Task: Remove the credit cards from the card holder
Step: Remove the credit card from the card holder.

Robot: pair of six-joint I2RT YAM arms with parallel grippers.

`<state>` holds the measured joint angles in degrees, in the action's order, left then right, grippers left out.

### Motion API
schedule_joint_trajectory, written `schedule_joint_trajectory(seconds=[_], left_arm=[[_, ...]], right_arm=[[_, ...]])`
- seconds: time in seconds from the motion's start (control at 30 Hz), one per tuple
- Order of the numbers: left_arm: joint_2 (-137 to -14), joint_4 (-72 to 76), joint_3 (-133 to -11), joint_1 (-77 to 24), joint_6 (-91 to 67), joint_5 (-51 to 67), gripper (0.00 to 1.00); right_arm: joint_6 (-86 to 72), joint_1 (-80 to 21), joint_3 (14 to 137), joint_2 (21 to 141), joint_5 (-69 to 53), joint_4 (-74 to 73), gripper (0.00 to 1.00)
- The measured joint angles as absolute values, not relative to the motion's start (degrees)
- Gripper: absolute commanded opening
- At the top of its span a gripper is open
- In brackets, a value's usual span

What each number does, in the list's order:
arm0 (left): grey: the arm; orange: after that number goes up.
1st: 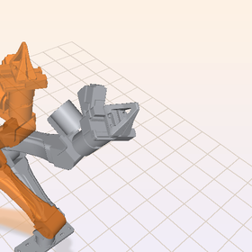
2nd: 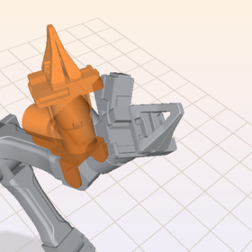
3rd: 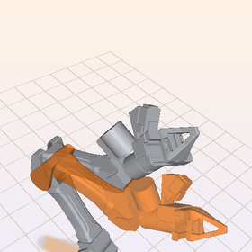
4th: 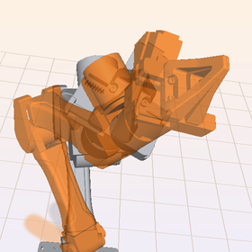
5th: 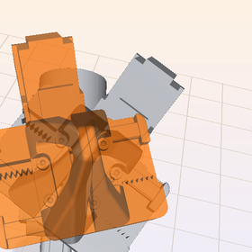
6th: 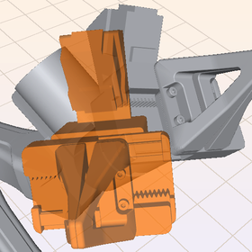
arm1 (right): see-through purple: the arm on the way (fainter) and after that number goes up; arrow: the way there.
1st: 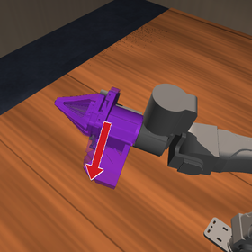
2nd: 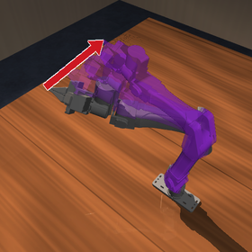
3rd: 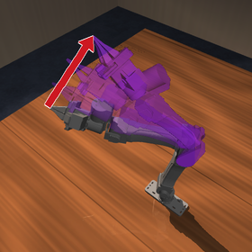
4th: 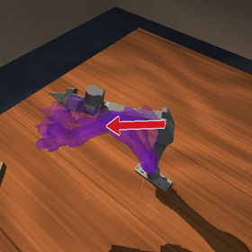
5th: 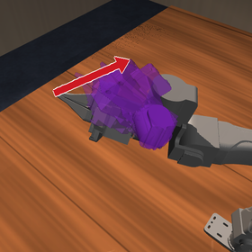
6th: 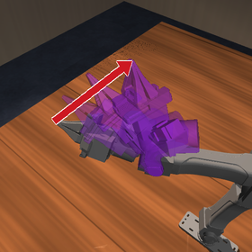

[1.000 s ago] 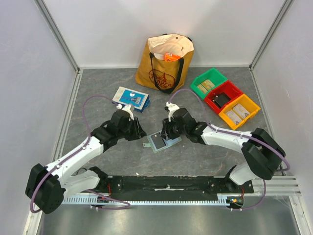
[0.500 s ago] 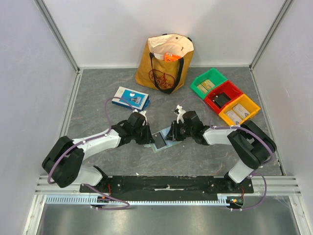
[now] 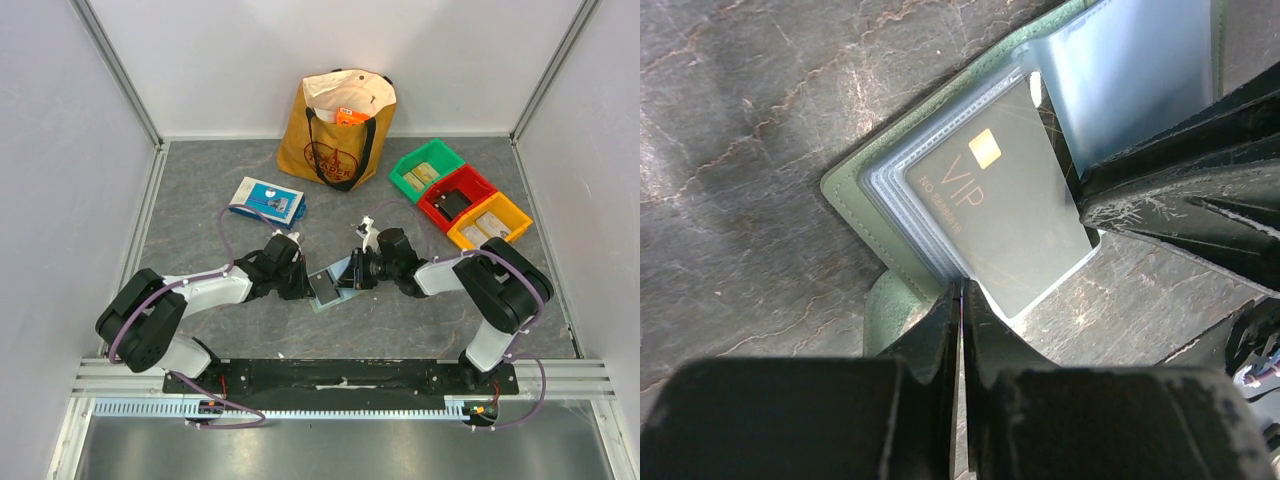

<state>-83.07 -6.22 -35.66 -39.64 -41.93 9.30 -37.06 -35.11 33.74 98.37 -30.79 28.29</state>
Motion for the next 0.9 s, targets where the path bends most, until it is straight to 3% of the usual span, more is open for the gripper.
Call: schedule_joint_trajectory(seconds=[0.13, 0.43, 0.9], left_arm=[[-83.07, -5.34, -35.22, -39.64, -42.28, 9.45, 0.05], [-83.09, -4.49, -34.83, -39.64, -42.46, 9.61, 0.02], [-83.11, -3.53, -34.41, -39.64, -42.61, 9.69, 0.03]], right_arm=[[-37.52, -35.11, 33.71, 99.57, -31.81, 29.36, 0.20], [-38.02, -34.33, 33.26, 100.05, -33.21, 30.76, 0.00], [-35.83, -31.07, 33.17, 100.05, -37.60, 29.47, 0.00]])
